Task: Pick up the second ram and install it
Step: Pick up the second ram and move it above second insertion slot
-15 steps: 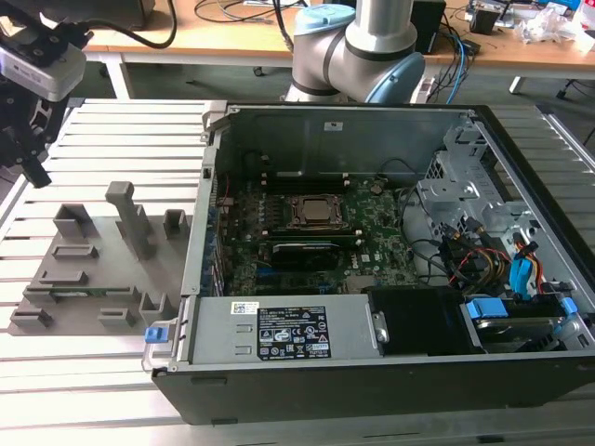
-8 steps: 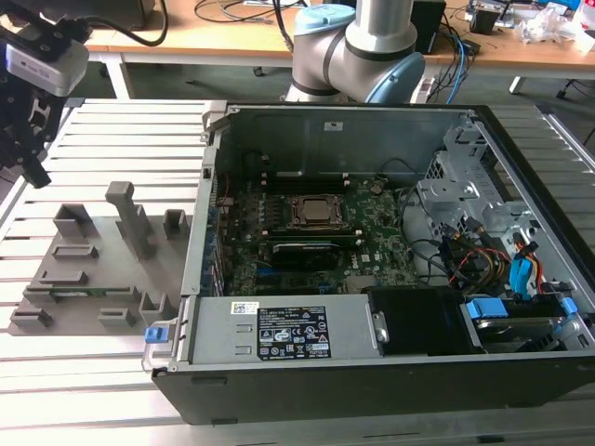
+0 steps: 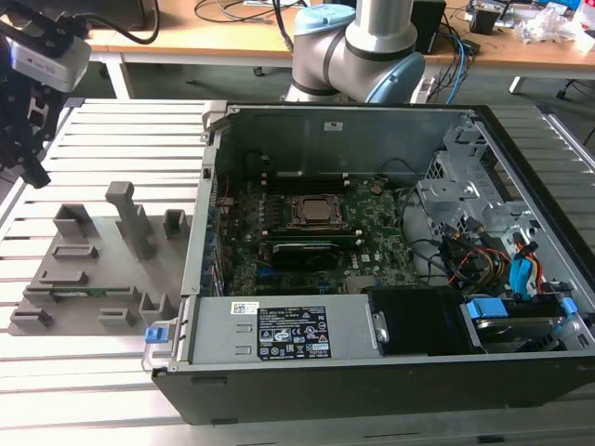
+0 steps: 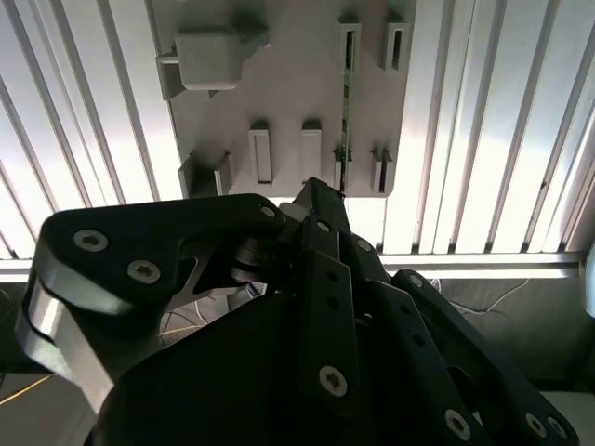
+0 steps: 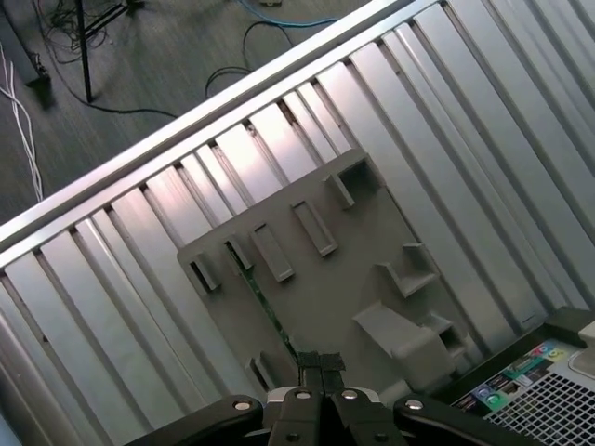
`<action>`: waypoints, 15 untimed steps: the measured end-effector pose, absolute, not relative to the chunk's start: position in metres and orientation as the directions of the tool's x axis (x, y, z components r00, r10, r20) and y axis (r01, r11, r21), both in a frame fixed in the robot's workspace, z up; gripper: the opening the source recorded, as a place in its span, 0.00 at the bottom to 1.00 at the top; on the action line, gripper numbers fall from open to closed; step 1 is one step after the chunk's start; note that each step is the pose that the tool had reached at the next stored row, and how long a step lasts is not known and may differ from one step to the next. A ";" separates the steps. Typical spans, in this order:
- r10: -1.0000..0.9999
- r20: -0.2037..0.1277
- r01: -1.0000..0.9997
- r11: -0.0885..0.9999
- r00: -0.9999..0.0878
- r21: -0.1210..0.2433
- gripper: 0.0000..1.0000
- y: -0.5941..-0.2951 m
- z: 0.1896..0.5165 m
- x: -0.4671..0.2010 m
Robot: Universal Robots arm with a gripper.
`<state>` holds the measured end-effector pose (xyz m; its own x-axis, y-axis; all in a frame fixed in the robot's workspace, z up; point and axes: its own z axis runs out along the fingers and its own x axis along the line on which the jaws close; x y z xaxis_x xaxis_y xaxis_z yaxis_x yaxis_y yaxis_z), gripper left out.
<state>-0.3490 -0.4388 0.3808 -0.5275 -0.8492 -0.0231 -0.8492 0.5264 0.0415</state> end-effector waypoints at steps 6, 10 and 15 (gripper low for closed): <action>-0.877 -0.023 -0.877 0.478 -0.479 0.041 0.10 -0.439 0.381 -0.349; -0.900 -0.022 -0.899 0.435 -0.436 0.041 0.10 -0.439 0.381 -0.349; -0.917 -0.022 -0.916 0.398 -0.399 0.041 0.10 -0.439 0.381 -0.349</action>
